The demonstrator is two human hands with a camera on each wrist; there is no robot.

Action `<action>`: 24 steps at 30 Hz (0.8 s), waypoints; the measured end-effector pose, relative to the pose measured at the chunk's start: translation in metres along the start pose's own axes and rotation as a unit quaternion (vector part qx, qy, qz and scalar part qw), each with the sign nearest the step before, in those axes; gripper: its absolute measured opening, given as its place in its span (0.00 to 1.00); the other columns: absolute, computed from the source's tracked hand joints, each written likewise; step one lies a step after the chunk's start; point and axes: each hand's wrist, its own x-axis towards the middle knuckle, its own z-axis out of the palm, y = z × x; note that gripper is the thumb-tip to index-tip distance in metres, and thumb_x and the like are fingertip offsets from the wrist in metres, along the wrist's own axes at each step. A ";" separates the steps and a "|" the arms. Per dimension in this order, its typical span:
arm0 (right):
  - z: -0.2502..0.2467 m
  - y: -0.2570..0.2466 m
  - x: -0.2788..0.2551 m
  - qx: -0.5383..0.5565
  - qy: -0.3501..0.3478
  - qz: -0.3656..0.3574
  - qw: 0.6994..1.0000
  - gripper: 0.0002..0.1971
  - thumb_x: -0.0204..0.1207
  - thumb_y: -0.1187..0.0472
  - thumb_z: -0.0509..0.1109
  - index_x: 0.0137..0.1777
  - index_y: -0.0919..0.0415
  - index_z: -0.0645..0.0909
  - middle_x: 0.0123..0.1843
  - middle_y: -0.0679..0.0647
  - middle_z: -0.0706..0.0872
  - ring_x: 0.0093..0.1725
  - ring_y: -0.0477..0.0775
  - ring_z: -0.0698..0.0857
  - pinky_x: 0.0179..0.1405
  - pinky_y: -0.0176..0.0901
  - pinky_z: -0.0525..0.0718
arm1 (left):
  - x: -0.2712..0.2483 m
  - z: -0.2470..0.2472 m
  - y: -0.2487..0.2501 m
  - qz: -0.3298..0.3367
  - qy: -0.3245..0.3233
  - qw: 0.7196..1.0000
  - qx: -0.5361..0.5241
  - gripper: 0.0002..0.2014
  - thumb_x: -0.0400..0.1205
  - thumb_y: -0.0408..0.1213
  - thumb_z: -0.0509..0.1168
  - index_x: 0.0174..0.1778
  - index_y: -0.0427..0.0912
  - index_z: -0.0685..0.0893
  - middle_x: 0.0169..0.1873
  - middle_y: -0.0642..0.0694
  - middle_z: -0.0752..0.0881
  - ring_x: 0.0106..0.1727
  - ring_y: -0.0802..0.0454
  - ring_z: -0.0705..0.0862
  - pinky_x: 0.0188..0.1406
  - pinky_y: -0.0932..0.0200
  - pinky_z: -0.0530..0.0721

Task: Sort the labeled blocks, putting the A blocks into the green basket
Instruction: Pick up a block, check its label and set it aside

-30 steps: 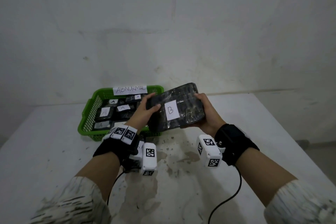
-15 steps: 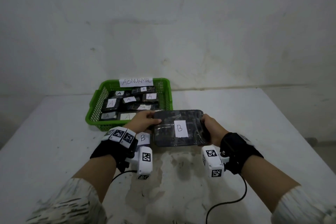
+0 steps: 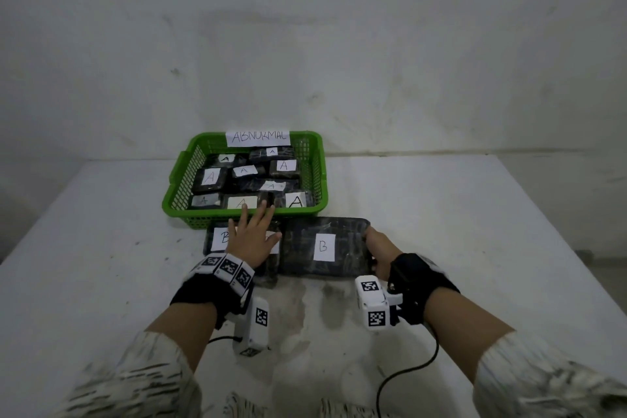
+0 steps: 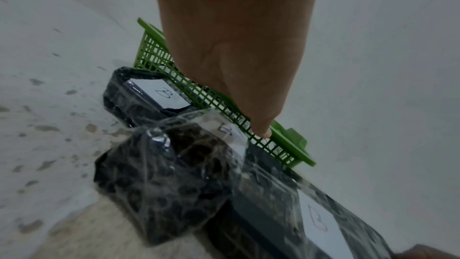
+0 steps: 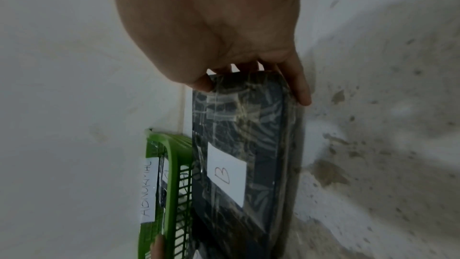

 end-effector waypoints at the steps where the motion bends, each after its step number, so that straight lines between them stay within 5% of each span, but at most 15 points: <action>1: 0.007 0.000 0.001 -0.002 -0.004 -0.004 1.000 0.23 0.85 0.46 0.56 0.57 0.64 0.82 0.48 0.60 0.88 0.45 0.59 0.87 0.39 0.46 0.89 | -0.001 0.001 -0.001 0.003 -0.001 1.000 0.004 0.32 0.86 0.54 0.48 0.83 0.53 0.42 0.83 0.53 0.39 0.83 0.43 0.35 0.79 0.36 0.40; 3: 0.019 0.000 0.007 -0.034 0.003 -0.011 0.999 0.25 0.84 0.46 0.56 0.68 0.66 0.78 0.62 0.66 0.85 0.59 0.66 0.85 0.58 0.59 0.86 | -0.002 0.000 -0.003 0.007 -0.003 1.000 0.006 0.31 0.87 0.54 0.47 0.83 0.53 0.40 0.82 0.54 0.37 0.83 0.44 0.35 0.78 0.35 0.40; 7: 0.036 0.001 0.023 -0.084 -0.018 -0.029 0.996 0.23 0.81 0.58 0.60 0.74 0.67 0.72 0.71 0.67 0.79 0.60 0.64 0.84 0.63 0.60 0.84 | -0.002 -0.002 -0.002 0.009 -0.010 1.000 0.006 0.30 0.87 0.52 0.47 0.83 0.54 0.41 0.82 0.54 0.37 0.83 0.43 0.35 0.78 0.33 0.41; 15: 0.055 -0.001 0.022 -0.172 -0.025 -0.062 0.983 0.20 0.84 0.61 0.56 0.74 0.67 0.72 0.57 0.56 0.76 0.56 0.55 0.80 0.63 0.53 0.83 | -0.002 -0.004 -0.003 0.019 -0.023 1.000 0.005 0.32 0.87 0.51 0.49 0.82 0.53 0.40 0.82 0.55 0.36 0.83 0.44 0.34 0.77 0.32 0.40; 19: 0.054 0.005 0.036 -0.158 -0.005 -0.052 0.986 0.09 0.79 0.57 0.63 0.56 0.56 0.76 0.55 0.57 0.79 0.58 0.59 0.83 0.66 0.59 0.82 | -0.003 -0.009 -0.012 0.026 -0.020 0.998 -0.046 0.30 0.86 0.51 0.51 0.83 0.54 0.46 0.83 0.55 0.41 0.83 0.47 0.36 0.77 0.33 0.38; 22: 0.046 0.022 0.080 -0.115 -0.002 -0.055 0.992 0.26 0.63 0.44 0.69 0.55 0.64 0.79 0.51 0.63 0.85 0.55 0.65 0.86 0.60 0.65 0.84 | -0.020 -0.022 -0.029 0.037 0.029 0.991 -0.129 0.28 0.84 0.52 0.55 0.81 0.52 0.59 0.82 0.52 0.52 0.84 0.45 0.43 0.78 0.33 0.42; 24: 0.040 0.031 0.101 -0.100 -0.005 -0.055 0.993 0.34 0.59 0.41 0.70 0.57 0.69 0.80 0.48 0.64 0.86 0.52 0.68 0.86 0.57 0.68 0.84 | -0.043 -0.034 -0.047 0.033 0.124 0.963 -0.235 0.22 0.82 0.49 0.59 0.73 0.51 0.72 0.78 0.46 0.68 0.81 0.42 0.59 0.78 0.40 0.58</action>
